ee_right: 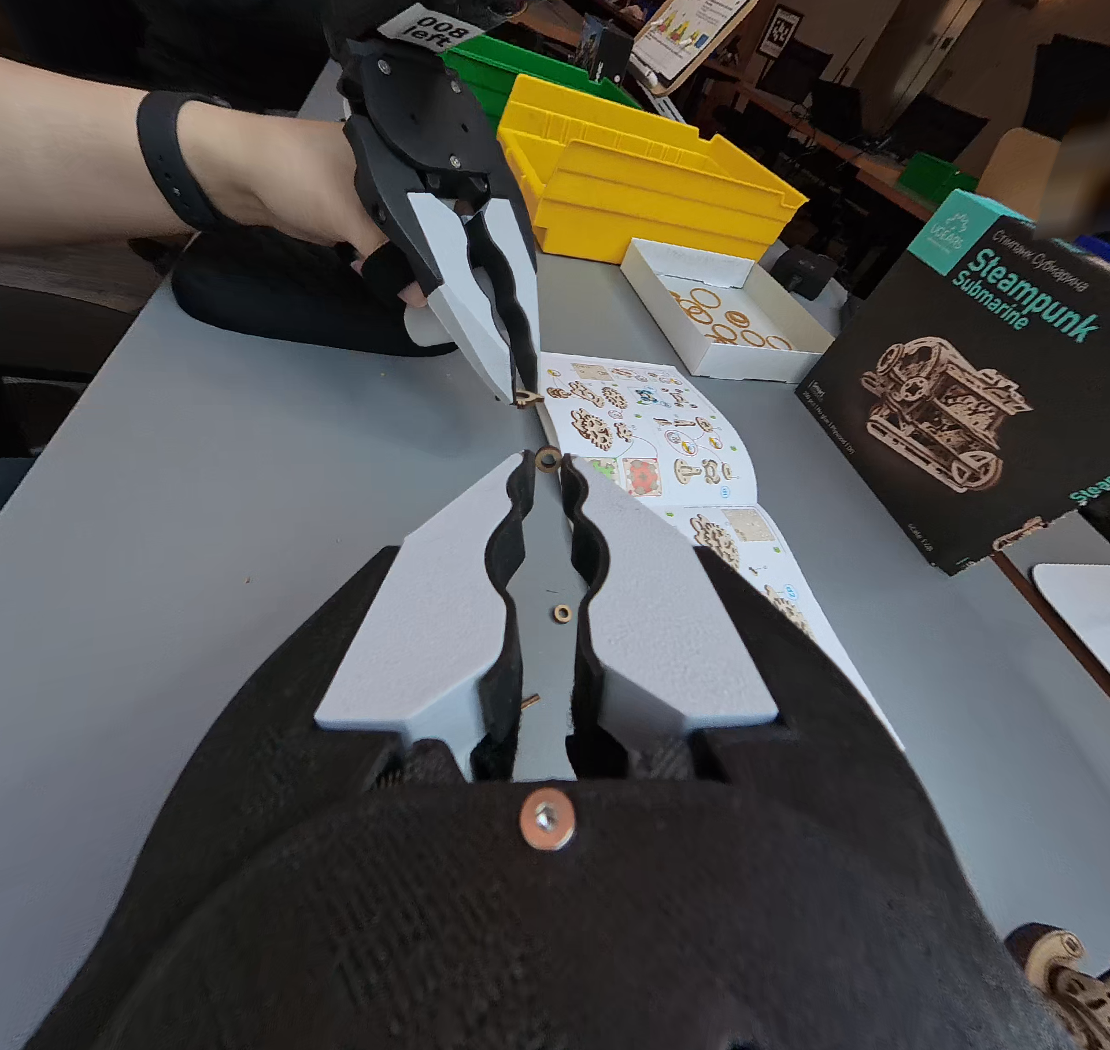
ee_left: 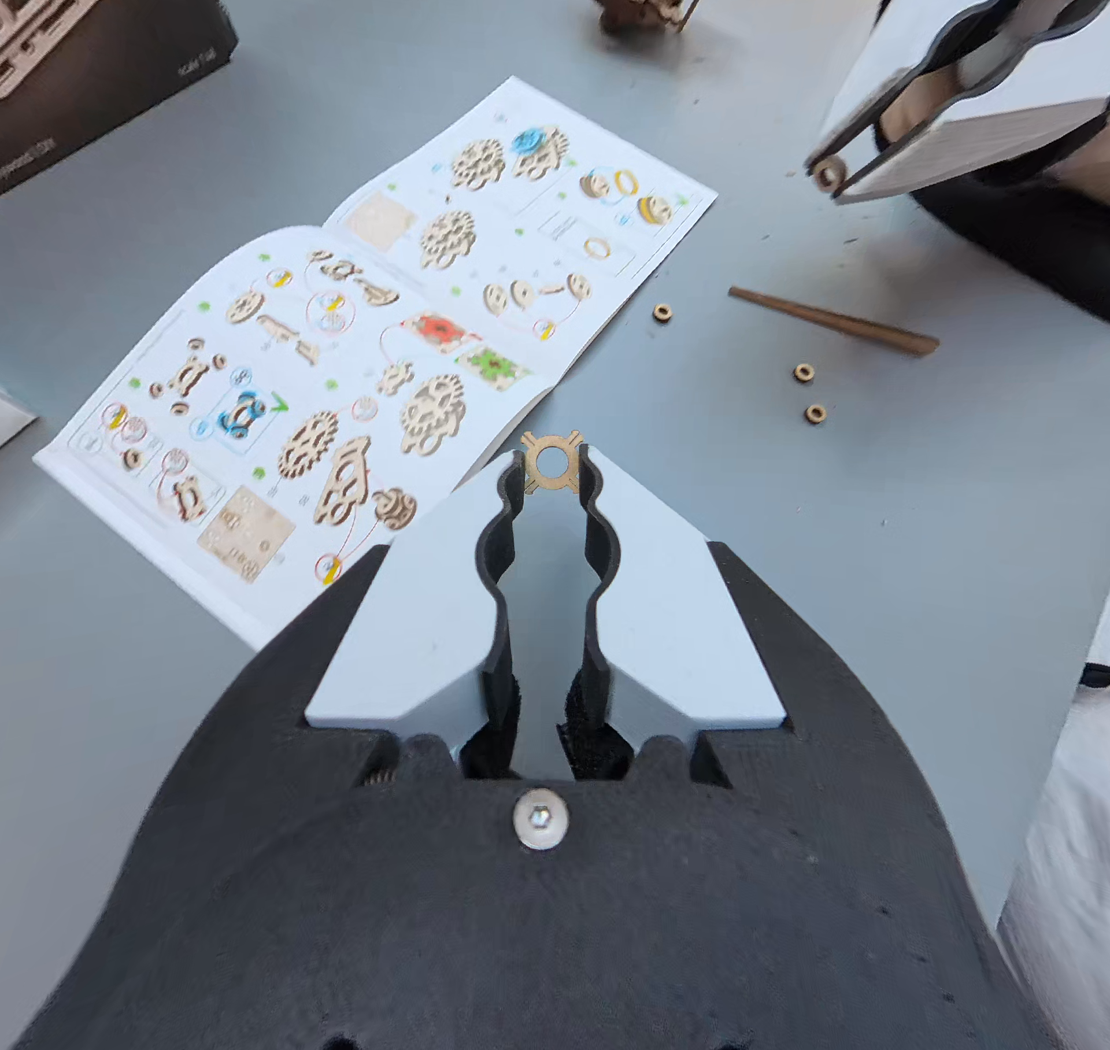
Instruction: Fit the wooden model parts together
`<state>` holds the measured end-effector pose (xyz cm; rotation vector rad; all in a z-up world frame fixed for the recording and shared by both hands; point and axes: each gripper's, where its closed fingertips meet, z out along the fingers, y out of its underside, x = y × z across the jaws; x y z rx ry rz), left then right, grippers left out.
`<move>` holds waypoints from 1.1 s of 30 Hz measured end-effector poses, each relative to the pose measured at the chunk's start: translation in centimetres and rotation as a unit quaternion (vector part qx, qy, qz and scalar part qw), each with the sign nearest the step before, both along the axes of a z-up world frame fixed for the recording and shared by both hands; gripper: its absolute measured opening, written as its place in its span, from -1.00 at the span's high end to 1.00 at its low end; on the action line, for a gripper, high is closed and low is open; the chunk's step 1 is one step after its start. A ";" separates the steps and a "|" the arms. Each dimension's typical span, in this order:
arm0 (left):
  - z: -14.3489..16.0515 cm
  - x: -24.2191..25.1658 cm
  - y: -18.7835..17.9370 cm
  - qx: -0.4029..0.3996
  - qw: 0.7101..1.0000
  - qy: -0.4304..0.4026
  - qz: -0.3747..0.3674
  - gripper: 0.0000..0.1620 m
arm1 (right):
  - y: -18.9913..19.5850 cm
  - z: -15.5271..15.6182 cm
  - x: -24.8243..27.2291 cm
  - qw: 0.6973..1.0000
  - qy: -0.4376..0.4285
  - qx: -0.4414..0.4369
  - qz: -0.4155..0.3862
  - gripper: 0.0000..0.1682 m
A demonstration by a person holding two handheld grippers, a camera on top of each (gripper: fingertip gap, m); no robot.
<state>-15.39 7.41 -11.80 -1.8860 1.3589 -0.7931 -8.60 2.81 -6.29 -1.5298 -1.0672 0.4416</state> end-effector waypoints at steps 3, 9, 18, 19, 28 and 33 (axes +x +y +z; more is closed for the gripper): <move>1.1 2.8 -0.7 -0.046 0.996 -0.054 -0.044 0.81 | 1.0 0.5 0.8 0.999 -0.005 0.031 -0.034 0.92; 1.1 6.5 -2.3 -0.156 0.969 -0.083 -0.172 0.80 | 2.2 0.2 2.0 0.998 -0.002 0.027 -0.062 0.92; 1.5 4.3 -7.0 -0.110 0.934 -0.114 -0.319 0.80 | -0.6 0.0 0.5 0.989 0.075 -0.088 0.095 0.92; 1.6 4.2 -7.1 -0.098 0.933 -0.118 -0.325 0.81 | -1.5 -0.2 0.1 0.983 0.078 -0.110 0.126 0.93; 1.4 3.9 -8.4 -0.018 0.925 -0.106 -0.364 0.80 | -3.4 -1.9 -1.4 0.970 0.061 -0.161 0.173 0.93; 0.8 4.1 -8.9 0.016 0.923 -0.092 -0.373 0.80 | -3.7 -3.0 -1.6 0.966 0.040 -0.187 0.174 0.93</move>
